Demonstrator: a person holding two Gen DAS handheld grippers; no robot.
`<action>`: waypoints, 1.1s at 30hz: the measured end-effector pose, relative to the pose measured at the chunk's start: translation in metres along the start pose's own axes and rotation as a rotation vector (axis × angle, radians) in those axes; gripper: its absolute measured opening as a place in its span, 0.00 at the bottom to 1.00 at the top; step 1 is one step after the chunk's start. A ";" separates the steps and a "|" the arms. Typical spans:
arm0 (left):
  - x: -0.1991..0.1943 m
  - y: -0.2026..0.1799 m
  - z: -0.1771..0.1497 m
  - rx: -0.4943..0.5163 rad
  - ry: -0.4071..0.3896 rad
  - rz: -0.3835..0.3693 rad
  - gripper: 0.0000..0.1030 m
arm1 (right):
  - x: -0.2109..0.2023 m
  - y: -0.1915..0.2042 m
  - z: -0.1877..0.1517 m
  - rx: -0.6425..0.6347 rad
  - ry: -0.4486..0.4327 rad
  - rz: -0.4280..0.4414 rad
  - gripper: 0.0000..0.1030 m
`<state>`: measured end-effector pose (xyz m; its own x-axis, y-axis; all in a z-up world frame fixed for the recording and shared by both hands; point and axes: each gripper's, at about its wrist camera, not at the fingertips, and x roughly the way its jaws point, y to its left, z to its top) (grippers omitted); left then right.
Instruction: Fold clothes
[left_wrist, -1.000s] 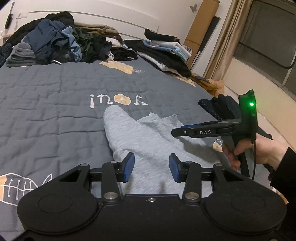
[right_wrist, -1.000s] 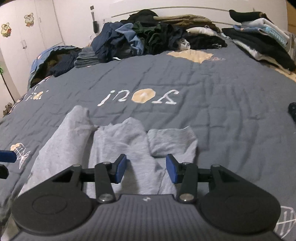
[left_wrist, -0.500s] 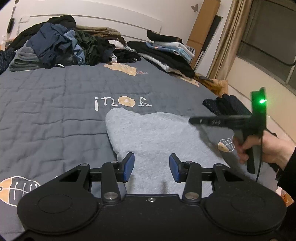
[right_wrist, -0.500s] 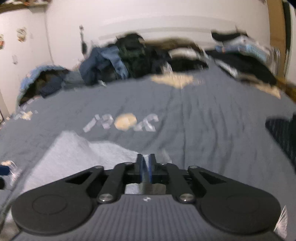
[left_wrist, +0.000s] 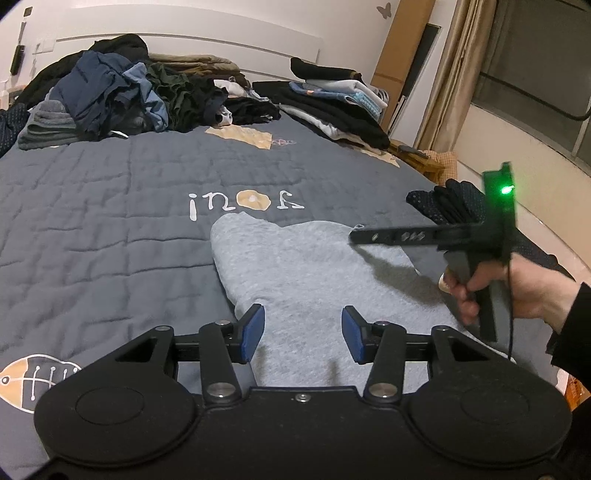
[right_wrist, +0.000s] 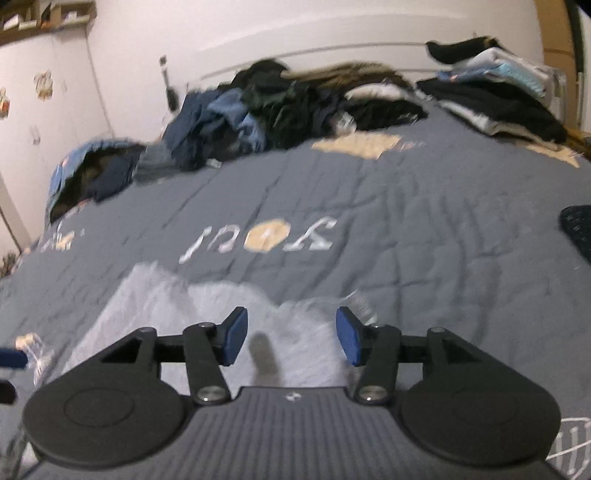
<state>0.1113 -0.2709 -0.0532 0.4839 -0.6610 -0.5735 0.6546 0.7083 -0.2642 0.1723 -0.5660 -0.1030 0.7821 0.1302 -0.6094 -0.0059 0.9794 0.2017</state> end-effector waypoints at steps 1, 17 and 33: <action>0.000 0.000 0.000 0.000 0.000 0.001 0.45 | 0.005 0.002 -0.002 0.003 0.016 -0.005 0.37; 0.000 -0.002 -0.001 0.022 0.007 0.008 0.46 | -0.005 -0.016 -0.004 0.025 0.010 -0.099 0.09; 0.003 -0.008 -0.004 0.036 0.012 0.006 0.47 | -0.013 -0.005 -0.010 -0.066 -0.011 -0.049 0.16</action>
<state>0.1048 -0.2775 -0.0555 0.4811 -0.6537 -0.5842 0.6721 0.7029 -0.2330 0.1557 -0.5709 -0.1040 0.7894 0.0801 -0.6086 -0.0081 0.9927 0.1201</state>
